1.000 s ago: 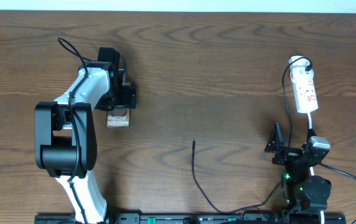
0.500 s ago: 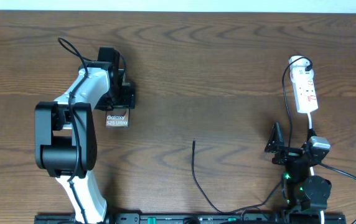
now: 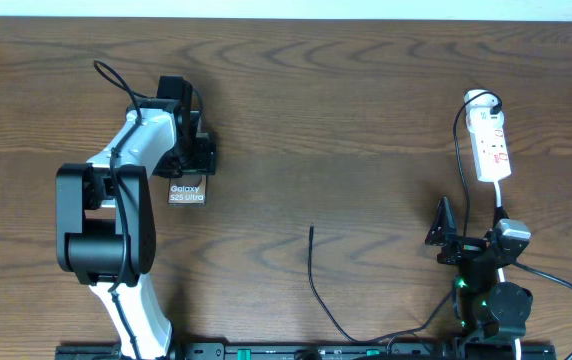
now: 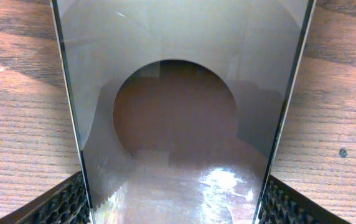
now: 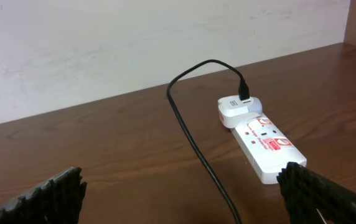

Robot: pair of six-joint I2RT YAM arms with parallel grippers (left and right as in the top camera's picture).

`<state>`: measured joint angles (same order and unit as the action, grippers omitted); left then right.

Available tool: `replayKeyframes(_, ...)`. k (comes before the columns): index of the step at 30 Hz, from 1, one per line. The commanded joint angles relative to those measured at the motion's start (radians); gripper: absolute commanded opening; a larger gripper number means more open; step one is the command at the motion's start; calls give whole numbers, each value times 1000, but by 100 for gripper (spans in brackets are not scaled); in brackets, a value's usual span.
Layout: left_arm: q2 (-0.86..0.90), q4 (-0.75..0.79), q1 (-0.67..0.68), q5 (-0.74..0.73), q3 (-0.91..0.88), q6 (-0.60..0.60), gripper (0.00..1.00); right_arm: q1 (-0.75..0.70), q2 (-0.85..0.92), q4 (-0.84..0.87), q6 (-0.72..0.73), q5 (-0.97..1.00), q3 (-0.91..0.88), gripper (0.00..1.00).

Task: Plug charger to phone and switch on socket
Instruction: 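Lower the left gripper onto the phone and close on its sides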

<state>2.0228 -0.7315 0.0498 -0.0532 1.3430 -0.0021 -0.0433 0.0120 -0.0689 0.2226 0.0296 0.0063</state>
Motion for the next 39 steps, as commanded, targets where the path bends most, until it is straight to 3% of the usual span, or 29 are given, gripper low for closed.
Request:
replayKeyframes(1,16,-3,1,8,-13,5,78,6,-5,-3,-14,-2,-1,99)
replayKeyframes(19,16,-4,1,8,-13,5,77,6,-5,-3,-14,-2,-1,99)
replayKeyframes(39,16,-4,1,8,-13,5,64,6,-5,-3,-14,-2,-1,99)
